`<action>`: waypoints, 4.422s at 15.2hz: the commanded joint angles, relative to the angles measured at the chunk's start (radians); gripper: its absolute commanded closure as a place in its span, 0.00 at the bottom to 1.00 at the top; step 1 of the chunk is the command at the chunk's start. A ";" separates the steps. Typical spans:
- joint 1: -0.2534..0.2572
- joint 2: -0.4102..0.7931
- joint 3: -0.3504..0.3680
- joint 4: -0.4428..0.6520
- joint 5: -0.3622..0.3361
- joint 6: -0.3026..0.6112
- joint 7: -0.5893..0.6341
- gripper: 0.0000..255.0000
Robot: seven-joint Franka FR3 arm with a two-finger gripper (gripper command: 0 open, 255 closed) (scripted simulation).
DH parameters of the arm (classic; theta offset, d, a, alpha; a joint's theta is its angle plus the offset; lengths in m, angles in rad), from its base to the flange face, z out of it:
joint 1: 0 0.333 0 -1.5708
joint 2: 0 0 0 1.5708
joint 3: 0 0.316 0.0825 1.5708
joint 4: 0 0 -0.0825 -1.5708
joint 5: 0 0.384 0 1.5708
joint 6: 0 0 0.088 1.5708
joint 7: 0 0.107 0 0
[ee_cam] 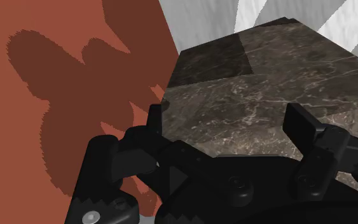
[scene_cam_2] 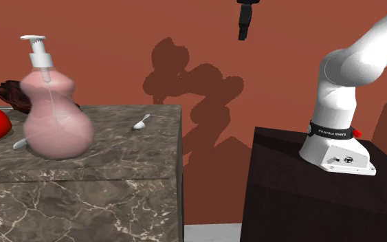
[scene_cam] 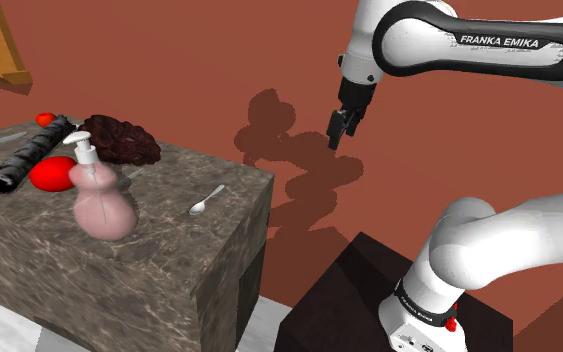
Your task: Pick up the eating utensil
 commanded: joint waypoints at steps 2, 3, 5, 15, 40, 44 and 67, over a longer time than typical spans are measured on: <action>0.005 0.026 0.004 -0.004 0.005 0.032 0.003 0.00; 0.009 0.054 0.008 -0.007 0.009 0.064 0.006 0.00; 0.018 0.111 0.017 -0.009 0.017 0.127 0.011 0.00; 0.054 0.438 0.066 0.060 0.037 0.404 0.034 0.00; 0.172 1.283 0.142 0.677 -0.074 0.672 0.094 0.00; 0.176 1.313 0.136 0.666 -0.084 0.713 0.102 0.00; 0.170 1.266 0.146 0.685 -0.068 0.647 0.090 1.00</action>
